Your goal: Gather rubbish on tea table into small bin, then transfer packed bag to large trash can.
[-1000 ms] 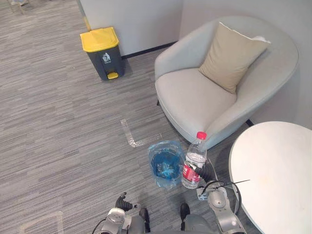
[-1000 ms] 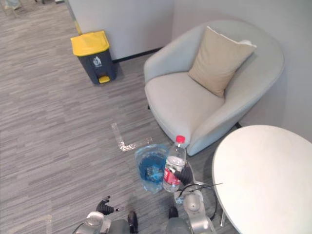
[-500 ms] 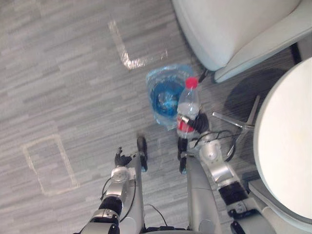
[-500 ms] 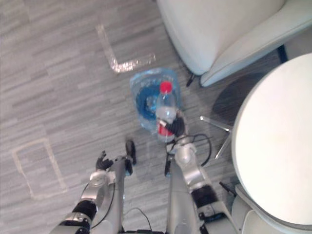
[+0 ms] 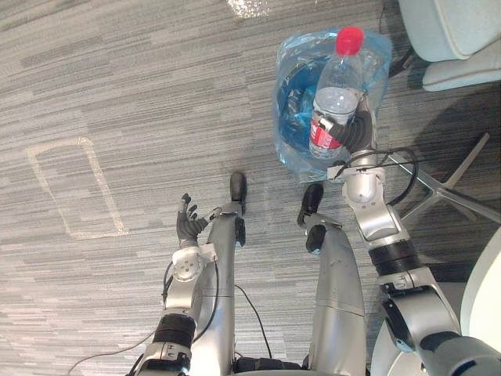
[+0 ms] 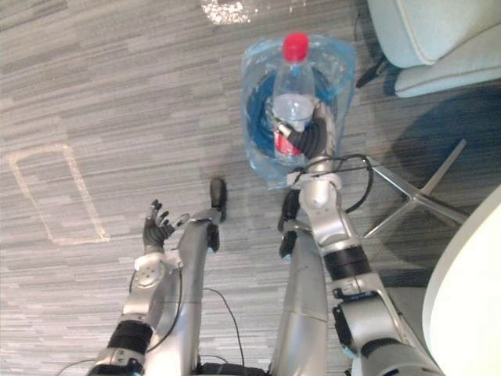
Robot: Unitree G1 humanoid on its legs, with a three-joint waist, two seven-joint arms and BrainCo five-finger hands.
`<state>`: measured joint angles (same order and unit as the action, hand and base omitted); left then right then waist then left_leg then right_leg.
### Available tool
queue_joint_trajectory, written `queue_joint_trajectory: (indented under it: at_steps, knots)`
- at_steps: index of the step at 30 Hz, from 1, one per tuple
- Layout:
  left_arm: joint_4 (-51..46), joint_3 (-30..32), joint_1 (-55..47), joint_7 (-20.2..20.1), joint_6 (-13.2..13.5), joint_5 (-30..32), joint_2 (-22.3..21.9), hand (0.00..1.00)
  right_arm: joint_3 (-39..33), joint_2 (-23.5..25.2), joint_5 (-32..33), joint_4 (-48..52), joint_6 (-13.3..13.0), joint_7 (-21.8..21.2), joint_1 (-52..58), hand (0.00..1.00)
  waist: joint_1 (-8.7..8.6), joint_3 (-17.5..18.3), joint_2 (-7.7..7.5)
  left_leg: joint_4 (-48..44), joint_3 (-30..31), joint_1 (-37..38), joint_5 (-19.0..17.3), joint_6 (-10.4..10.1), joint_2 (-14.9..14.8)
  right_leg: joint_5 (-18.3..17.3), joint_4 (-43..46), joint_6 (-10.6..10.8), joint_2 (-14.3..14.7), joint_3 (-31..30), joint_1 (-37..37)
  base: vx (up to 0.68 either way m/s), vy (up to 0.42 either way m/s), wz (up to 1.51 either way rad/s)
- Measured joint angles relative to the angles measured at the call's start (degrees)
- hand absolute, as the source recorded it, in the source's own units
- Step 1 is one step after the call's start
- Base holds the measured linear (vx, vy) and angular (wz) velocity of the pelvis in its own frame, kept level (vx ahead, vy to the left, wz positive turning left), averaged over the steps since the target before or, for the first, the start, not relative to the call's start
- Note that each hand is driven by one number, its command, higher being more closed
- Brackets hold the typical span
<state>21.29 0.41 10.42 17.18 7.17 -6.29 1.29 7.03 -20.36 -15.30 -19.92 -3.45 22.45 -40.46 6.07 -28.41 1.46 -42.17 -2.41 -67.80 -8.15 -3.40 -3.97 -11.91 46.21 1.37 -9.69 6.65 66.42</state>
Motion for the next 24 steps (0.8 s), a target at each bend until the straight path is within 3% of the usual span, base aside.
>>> queue_joint_trajectory:
  at_steps: [3,4,17,24]
  knots:
    - [-0.59,-0.33,-0.65,-0.02,0.47,0.05,0.68,0.00,0.01,-0.85,0.09,-1.61,-0.04,0.14,-1.29,1.00,-0.09,0.00,0.00,-0.09,0.01,-0.88,0.01,-0.01,0.52,-0.73,1.13,-0.10,-0.75,0.13,1.19,0.02,0.003,0.14]
    - [-0.60,-0.41,-0.75,-0.06,0.78,0.06,0.87,0.00,0.00,-0.96,0.13,-2.33,-0.04,0.14,-1.97,0.00,-0.10,0.02,-0.01,-0.12,-0.05,-1.21,0.02,-0.03,0.61,-0.80,1.45,-0.12,-0.92,0.12,1.63,0.01,0.003,0.09]
    - [-2.18,-2.59,-2.45,0.46,1.38,0.04,3.22,0.00,-0.02,-2.08,0.22,-6.26,-0.13,1.62,-6.53,0.00,-0.50,0.27,-0.17,-0.86,0.42,-3.23,0.51,-0.41,1.01,-1.48,3.48,-0.32,-1.52,0.47,3.86,-0.02,0.010,0.05]
    - [-6.66,-4.16,-3.95,1.18,1.17,0.04,3.61,0.00,0.02,-1.98,-1.41,-1.68,-0.22,2.47,-3.10,0.00,-0.91,0.80,-0.62,-1.01,0.66,-4.17,0.86,-0.40,0.98,-1.41,3.72,-0.44,-1.48,0.74,4.68,-0.03,0.012,0.02]
